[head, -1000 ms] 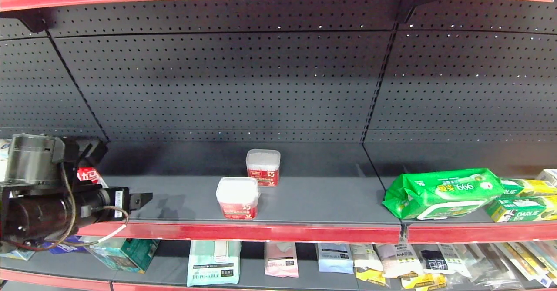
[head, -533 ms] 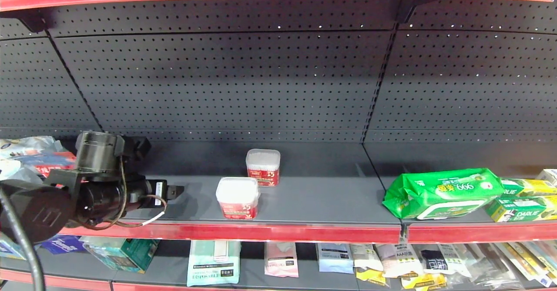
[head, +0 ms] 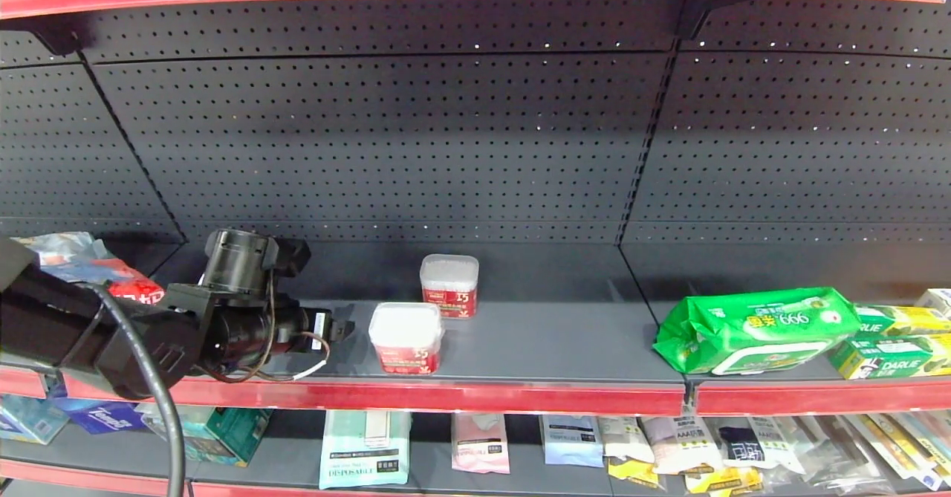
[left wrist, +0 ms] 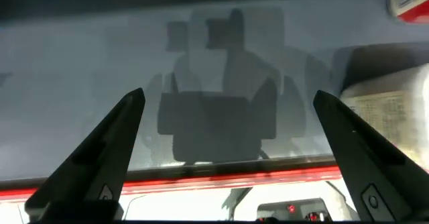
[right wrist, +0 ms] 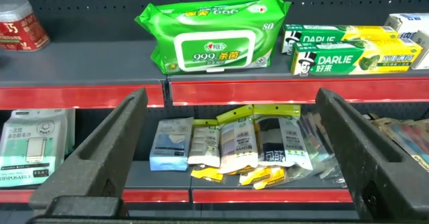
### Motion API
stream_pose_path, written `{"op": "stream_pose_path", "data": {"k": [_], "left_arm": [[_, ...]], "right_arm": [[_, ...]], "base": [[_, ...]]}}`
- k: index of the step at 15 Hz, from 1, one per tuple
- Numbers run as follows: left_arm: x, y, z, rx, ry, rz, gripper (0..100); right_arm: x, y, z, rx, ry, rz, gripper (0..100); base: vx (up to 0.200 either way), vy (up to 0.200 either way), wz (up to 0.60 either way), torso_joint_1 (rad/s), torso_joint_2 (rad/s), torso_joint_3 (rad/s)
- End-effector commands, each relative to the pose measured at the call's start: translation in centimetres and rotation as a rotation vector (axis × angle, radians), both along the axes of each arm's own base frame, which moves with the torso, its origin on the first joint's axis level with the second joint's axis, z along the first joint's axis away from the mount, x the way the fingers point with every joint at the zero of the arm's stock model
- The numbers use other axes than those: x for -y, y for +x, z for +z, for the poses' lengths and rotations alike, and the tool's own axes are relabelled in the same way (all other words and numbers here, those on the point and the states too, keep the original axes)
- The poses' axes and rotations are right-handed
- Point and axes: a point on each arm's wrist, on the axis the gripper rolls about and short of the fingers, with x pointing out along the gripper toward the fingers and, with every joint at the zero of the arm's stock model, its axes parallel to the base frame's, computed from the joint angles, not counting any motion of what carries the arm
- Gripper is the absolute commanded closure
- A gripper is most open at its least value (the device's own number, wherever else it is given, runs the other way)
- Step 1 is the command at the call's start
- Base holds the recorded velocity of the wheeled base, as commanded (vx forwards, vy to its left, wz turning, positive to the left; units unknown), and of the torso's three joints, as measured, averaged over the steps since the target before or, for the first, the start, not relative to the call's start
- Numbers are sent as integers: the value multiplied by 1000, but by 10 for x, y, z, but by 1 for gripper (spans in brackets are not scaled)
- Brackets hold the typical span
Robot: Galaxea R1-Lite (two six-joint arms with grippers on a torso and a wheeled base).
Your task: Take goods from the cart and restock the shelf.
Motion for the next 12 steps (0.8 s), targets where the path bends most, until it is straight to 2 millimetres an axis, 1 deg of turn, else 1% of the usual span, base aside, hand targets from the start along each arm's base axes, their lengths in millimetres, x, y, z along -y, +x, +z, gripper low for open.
{"op": "stream_pose_path", "data": {"k": [1,5,8,12], "left_arm": [[5,2,-7,-20,6,-13,0],[19,4,-4,-3,1,-53,0],[21,10,-3,7,-1,-57,0],[29,10,-7,0,4,-81,0]], "right_arm": [[0,0,0,-1,0,0,0],[0,0,0,-1,0,0,0],[0,0,0,-1,0,0,0],[0,0,0,-1,0,0,0]], "base": [[0,0,0,0,0,0],[0,0,0,0,0,0],[0,0,0,0,0,0],[0,0,0,0,0,0]]}}
